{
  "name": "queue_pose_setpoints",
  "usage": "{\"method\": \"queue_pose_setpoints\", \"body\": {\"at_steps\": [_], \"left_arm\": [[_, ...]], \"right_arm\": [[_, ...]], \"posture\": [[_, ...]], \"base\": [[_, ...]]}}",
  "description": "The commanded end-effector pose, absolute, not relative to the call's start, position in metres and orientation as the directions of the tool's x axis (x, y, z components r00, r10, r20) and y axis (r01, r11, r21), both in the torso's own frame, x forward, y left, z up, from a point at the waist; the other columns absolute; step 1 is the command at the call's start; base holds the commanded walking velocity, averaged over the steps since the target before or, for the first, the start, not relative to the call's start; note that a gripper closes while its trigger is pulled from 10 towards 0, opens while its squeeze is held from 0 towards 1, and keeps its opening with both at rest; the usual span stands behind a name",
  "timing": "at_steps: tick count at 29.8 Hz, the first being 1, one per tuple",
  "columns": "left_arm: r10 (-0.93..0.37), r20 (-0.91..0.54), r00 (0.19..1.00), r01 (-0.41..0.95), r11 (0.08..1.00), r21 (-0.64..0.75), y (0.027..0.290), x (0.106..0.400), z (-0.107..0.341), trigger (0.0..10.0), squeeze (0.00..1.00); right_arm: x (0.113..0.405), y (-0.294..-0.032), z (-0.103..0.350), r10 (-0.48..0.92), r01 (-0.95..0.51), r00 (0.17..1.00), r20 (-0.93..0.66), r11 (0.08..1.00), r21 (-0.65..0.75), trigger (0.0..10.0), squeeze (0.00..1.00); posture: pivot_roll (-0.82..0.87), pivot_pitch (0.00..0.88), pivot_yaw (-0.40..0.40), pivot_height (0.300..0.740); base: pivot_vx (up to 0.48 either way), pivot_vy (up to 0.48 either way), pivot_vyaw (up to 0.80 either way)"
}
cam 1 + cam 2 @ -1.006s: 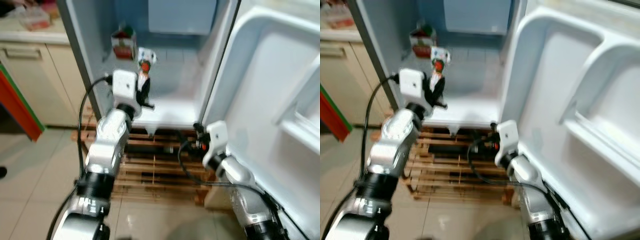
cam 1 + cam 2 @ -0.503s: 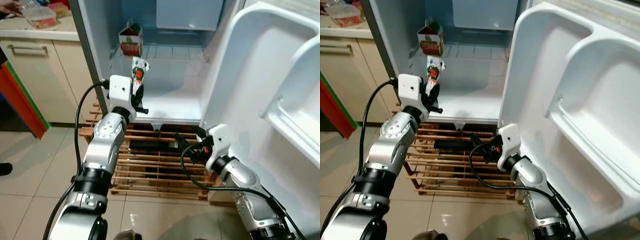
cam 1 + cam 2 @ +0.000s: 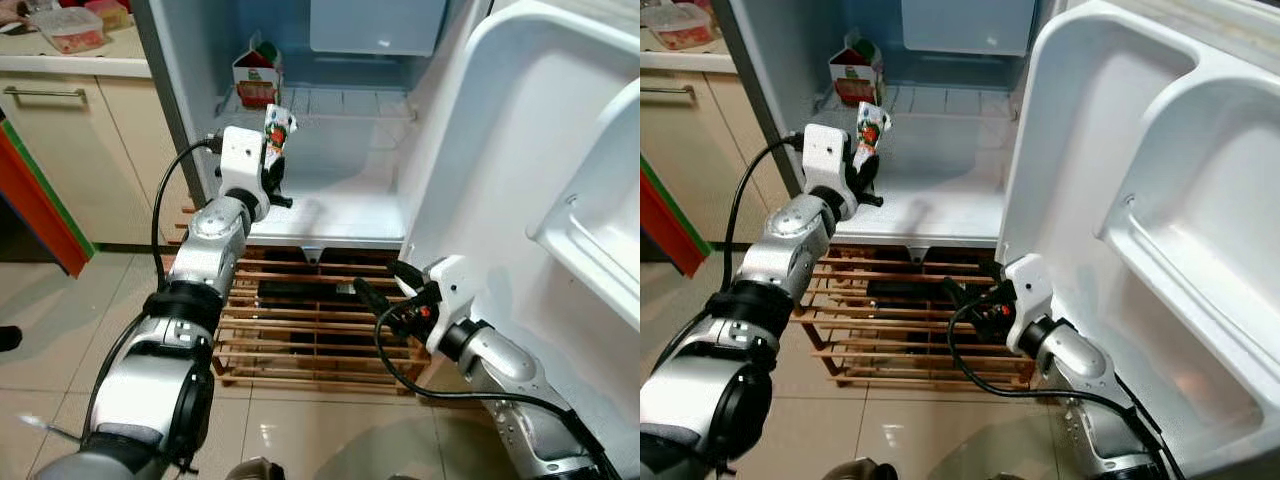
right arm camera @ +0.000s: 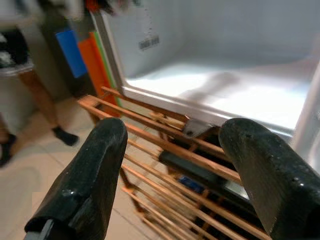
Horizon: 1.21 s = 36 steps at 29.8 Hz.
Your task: Restocking fridge
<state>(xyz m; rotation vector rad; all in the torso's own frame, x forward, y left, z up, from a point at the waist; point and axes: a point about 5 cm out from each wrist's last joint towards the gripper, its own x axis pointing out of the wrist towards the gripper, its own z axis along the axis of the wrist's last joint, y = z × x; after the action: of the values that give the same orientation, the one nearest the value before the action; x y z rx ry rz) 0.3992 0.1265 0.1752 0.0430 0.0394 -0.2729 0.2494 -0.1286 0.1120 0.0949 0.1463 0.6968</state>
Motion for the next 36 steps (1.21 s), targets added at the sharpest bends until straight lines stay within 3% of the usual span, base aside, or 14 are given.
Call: {"method": "queue_pose_setpoints", "body": {"at_steps": [1,10,22,36], "left_arm": [[-0.27,-0.054,0.961,0.272,0.962,0.034,0.123,0.402,0.175,0.0,0.0],[-0.253,-0.103,0.962,0.258,0.965,0.039,0.113,0.407,0.174,0.0,0.0],[-0.196,-0.147,0.97,0.194,0.981,-0.024,0.126,0.403,0.156,0.0,0.0],[-0.21,-0.113,0.971,0.208,0.978,-0.028,0.124,0.403,0.158,0.0,0.0]], "right_arm": [[0.248,-0.129,0.126,0.666,-0.654,0.743,-0.058,0.742,0.149,10.0,0.0],[0.257,-0.106,0.135,0.715,-0.711,0.698,-0.046,0.699,0.07,10.0,0.0],[0.241,-0.122,0.129,0.693,-0.687,0.715,-0.094,0.721,0.092,10.0,0.0],[0.249,-0.123,0.126,0.654,-0.645,0.75,-0.098,0.756,0.11,10.0,0.0]], "posture": [[-0.12,0.028,-0.006,0.74],[-0.16,0.056,0.001,0.74],[-0.16,0.063,-0.016,0.74],[-0.15,0.054,-0.02,0.74]], "base": [[0.0,0.0,0.0],[0.0,0.0,0.0],[0.0,0.0,0.0],[0.0,0.0,0.0]]}}
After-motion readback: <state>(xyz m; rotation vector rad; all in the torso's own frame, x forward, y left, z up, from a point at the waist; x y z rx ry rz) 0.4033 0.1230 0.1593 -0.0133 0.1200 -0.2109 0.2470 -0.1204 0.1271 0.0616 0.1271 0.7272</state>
